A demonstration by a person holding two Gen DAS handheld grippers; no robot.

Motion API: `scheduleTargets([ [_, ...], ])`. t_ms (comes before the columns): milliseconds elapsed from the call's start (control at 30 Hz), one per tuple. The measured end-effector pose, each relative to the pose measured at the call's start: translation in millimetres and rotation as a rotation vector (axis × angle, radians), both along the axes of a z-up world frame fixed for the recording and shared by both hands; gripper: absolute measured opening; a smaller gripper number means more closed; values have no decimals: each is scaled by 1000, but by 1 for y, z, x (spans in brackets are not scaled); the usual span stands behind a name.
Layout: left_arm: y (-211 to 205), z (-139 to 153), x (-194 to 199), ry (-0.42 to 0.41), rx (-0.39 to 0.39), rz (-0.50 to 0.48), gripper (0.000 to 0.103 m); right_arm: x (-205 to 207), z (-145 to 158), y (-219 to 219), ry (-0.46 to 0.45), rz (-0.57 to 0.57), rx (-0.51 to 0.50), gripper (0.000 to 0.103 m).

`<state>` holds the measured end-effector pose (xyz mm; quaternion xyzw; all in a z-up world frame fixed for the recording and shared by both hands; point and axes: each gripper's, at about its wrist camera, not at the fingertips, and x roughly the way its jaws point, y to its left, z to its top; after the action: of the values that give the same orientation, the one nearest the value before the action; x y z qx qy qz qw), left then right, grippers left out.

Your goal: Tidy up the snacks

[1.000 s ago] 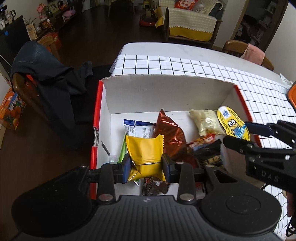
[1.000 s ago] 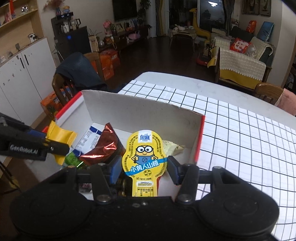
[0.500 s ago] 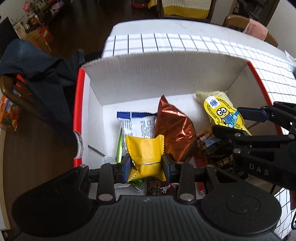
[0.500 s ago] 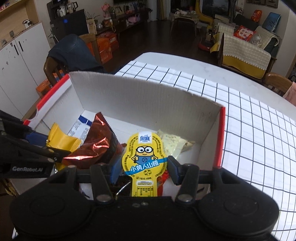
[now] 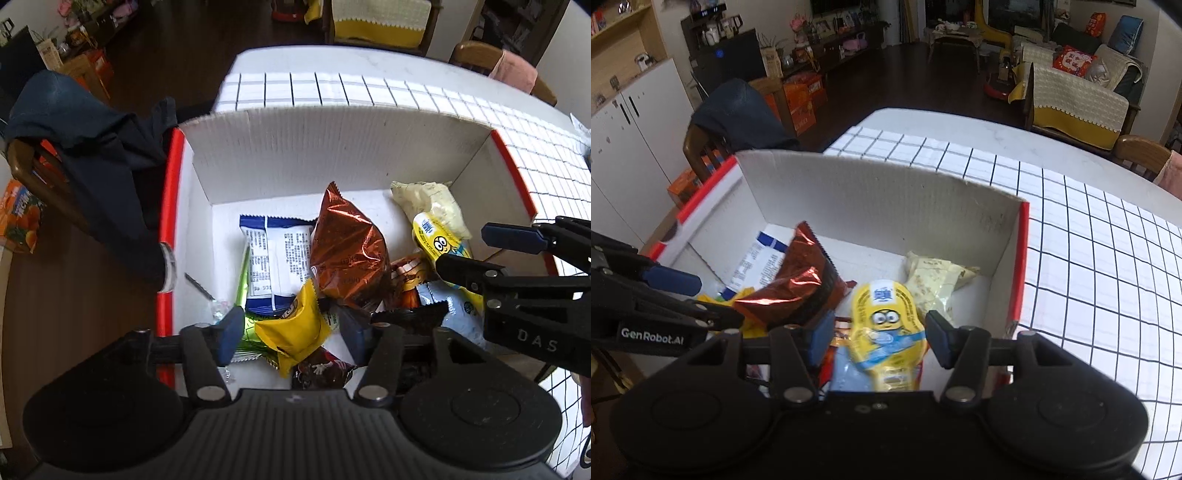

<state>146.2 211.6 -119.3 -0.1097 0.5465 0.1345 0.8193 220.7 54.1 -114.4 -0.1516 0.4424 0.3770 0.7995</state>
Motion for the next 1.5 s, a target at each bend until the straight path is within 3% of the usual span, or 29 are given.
scheduleTargets([
  [67,-1,6,-6,-24,-2,6,57,-5,7,-4,-10,-2,20,62],
  [233,-7,29,-24,-115,14,14,69,-17,28,-18,-21,-4,77,64],
  [367,-14,48,-39,-180,31,15,74,-31,47,-30,-26,12,136,83],
  [700,-32,85,-80,-301,68,6,82,-63,85,-56,-64,8,239,101],
  [967,-47,102,-107,-359,66,-11,86,-83,99,-78,-90,-34,290,103],
  [1067,-52,105,-114,-375,66,-13,97,-92,99,-84,-95,-44,284,103],
  [1167,-57,107,-122,-392,61,-6,102,-99,99,-89,-97,-57,283,103],
  [1500,-71,104,-128,-392,54,-1,103,-111,93,-100,-99,-144,288,103],
])
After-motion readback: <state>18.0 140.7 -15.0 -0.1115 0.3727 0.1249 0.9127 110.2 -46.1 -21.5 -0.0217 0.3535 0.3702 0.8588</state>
